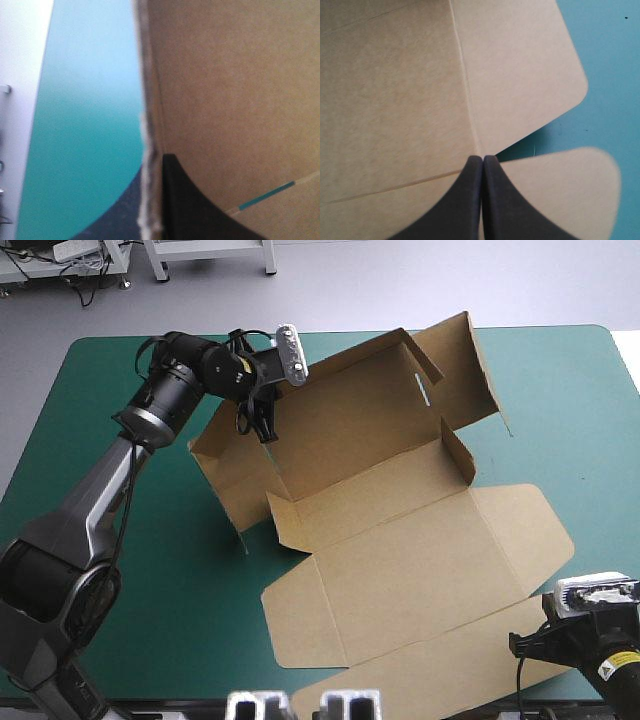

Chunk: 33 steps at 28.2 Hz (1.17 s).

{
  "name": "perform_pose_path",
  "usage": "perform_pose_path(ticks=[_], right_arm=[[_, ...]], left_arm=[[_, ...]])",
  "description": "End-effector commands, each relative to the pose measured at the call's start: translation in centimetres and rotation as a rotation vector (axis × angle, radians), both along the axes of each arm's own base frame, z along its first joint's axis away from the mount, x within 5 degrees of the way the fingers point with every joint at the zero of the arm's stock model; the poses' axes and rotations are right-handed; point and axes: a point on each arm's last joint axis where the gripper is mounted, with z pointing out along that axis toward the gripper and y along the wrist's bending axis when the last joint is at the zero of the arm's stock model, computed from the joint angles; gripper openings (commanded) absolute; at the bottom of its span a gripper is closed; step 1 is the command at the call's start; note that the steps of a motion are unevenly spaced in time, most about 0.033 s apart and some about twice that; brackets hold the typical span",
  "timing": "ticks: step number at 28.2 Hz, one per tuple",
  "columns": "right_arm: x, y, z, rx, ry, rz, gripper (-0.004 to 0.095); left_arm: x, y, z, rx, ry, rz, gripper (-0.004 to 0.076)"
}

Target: Fold the box

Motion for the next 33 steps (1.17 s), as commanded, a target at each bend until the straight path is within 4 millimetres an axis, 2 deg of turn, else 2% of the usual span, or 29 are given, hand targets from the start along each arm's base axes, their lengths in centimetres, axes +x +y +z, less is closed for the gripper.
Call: perform_pose_path(ticks=[1, 5, 11, 17, 22, 30, 33], right_arm=[[0.4, 0.0, 1.2, 0.001, -0.072, 0.002, -0.002], [0.4, 0.0, 1.2, 0.002, -0.072, -0.001, -0.002], [0.4, 0.0, 1.2, 0.002, -0.072, -0.002, -0.002], [0.4, -0.2, 1.2, 0.025, -0.068, -0.044, -0.002], [0.3, -0.1, 1.7, 0.09, -0.072, -0.075, -0.002], [0.2, -0.5, 5.0, 0.17, -0.098, -0.171, -0.0018], [2.1, -0.2, 8.2, 0.189, -0.096, -0.156, -0.0019]], left_arm=[[-1.1, -1.3, 4.3, 0.008, -0.296, -0.058, -0.001], [-1.9, -3.2, 4.9, 0.066, -0.402, -0.112, -0.001], [-3.2, -5.2, 5.0, 0.028, -0.403, -0.149, -0.001], [-3.1, -5.1, 5.0, 0.026, -0.399, -0.099, -0.001], [-3.1, -4.6, 3.7, 0.08, -0.387, -0.073, -0.001], [-4.4, -3.6, -0.4, 0.197, -0.38, -0.096, -0.001], [-5.5, -3.7, -1.3, 0.158, -0.41, -0.076, -0.001]])
